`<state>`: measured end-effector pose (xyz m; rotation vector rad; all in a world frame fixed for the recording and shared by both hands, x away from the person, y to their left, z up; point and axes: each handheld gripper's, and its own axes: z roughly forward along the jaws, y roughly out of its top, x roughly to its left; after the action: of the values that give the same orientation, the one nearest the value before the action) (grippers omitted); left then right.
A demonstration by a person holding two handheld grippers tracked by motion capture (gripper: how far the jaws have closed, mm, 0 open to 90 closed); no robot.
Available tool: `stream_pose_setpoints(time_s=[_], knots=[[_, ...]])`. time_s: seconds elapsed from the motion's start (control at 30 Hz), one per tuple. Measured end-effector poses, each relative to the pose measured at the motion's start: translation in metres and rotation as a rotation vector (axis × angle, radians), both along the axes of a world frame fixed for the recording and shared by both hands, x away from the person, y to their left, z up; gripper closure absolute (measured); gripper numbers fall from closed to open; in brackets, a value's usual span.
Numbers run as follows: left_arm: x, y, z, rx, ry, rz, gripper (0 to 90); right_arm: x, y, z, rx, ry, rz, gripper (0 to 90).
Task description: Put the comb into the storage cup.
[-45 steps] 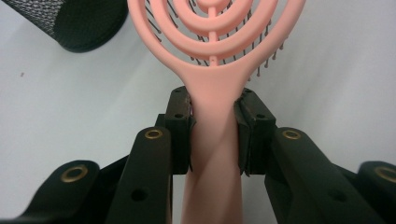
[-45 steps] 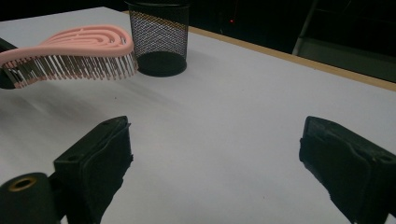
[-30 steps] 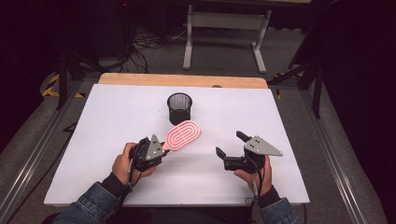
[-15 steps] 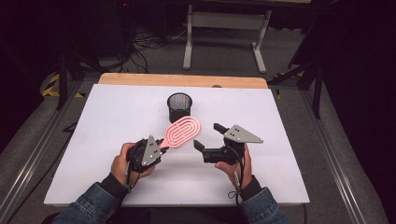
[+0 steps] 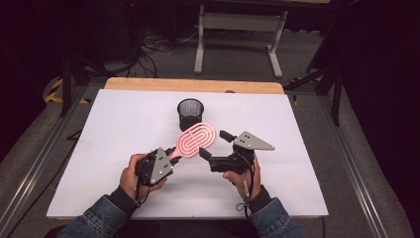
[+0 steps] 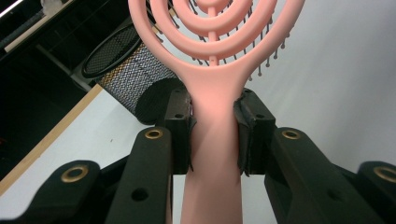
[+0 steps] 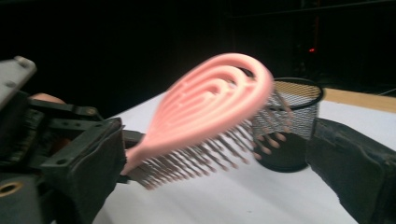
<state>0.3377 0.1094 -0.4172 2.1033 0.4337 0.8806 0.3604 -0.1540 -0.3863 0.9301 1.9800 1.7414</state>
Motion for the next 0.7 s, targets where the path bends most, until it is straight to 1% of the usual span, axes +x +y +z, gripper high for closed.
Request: stream_pose_setpoints(time_s=[0.07, 0.17, 0.2, 0.23, 0.27, 0.3, 0.37, 0.4, 0.47, 0.5, 0.53, 0.57, 0.63, 0.7], knots=[[-0.001, -0.001, -0.001, 0.000, -0.005, -0.004, 70.4, 0.000, 0.002, 0.000, -0.006, 0.004, 0.003, 5.7], [-0.002, -0.003, -0.002, 0.002, -0.022, -0.004, 70.4, 0.002, 0.006, -0.001, 0.015, 0.030, 0.013, 5.9], [-0.002, -0.003, -0.002, 0.002, -0.022, -0.004, 70.4, 0.004, 0.007, -0.002, 0.022, 0.041, 0.017, 6.0], [-0.004, -0.006, -0.003, -0.001, -0.035, -0.001, 70.4, 0.005, 0.009, -0.004, 0.028, 0.056, 0.017, 6.6], [-0.004, -0.007, -0.003, 0.000, -0.040, -0.002, 70.4, 0.007, 0.011, -0.005, 0.041, 0.073, 0.025, 7.2], [-0.004, -0.008, -0.004, 0.004, -0.036, -0.004, 70.4, 0.008, 0.012, -0.006, 0.050, 0.084, 0.031, 8.1], [-0.005, -0.010, -0.006, 0.013, -0.049, -0.002, 70.4, 0.009, 0.016, -0.007, 0.057, 0.095, 0.041, 9.8], [-0.005, -0.011, -0.006, 0.011, -0.046, -0.007, 70.4, 0.009, 0.018, -0.007, 0.064, 0.101, 0.040, 10.2], [-0.006, -0.013, -0.007, 0.009, -0.056, 0.001, 70.4, 0.010, 0.021, -0.008, 0.074, 0.117, 0.048, 14.1], [-0.006, -0.013, -0.007, 0.008, -0.053, 0.002, 70.4, 0.010, 0.023, -0.009, 0.085, 0.122, 0.049, 15.1], [-0.005, -0.012, -0.007, 0.008, -0.052, 0.004, 70.4, 0.011, 0.023, -0.010, 0.093, 0.126, 0.045, 17.6], [-0.005, -0.012, -0.008, 0.007, -0.053, 0.009, 70.4, 0.011, 0.023, -0.010, 0.113, 0.140, 0.042, 20.8], [-0.004, -0.011, -0.009, 0.003, -0.053, 0.012, 70.4, 0.012, 0.021, -0.011, 0.171, 0.171, 0.042, 29.5], [-0.004, -0.012, -0.010, 0.003, -0.065, 0.020, 70.5, 0.012, 0.018, -0.012, 0.231, 0.195, 0.049, 43.2]])
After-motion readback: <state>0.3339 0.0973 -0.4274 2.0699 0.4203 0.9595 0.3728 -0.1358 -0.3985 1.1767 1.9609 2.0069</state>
